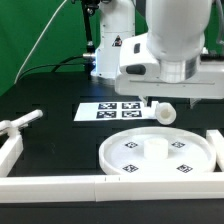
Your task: Assemble round table
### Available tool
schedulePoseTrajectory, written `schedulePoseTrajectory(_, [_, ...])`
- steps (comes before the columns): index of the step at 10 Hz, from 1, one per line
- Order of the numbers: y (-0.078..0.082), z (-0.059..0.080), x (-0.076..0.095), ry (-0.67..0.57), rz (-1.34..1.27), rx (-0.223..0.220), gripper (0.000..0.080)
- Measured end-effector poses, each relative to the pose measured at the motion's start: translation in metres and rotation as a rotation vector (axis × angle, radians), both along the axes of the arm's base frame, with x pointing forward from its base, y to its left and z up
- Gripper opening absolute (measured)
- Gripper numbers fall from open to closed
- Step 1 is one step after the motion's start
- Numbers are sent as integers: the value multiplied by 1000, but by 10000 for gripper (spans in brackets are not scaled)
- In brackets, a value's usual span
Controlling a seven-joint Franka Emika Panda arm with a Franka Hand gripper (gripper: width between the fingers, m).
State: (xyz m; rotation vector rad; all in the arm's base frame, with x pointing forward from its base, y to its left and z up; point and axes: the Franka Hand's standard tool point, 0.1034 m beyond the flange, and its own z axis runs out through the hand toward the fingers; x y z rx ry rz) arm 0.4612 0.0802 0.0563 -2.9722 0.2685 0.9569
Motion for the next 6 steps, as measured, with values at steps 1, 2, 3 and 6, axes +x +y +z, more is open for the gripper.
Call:
schedulePoseTrajectory(1, [7, -8, -16, 59, 11, -1, 649])
schedulePoseTrajectory(2, [7, -10, -19, 91, 13, 4, 649])
schedulePoseTrajectory(3, [6, -10, -17, 86, 12, 4, 649])
schedulePoseTrajectory(6, [1, -15, -21, 101, 57, 42, 649])
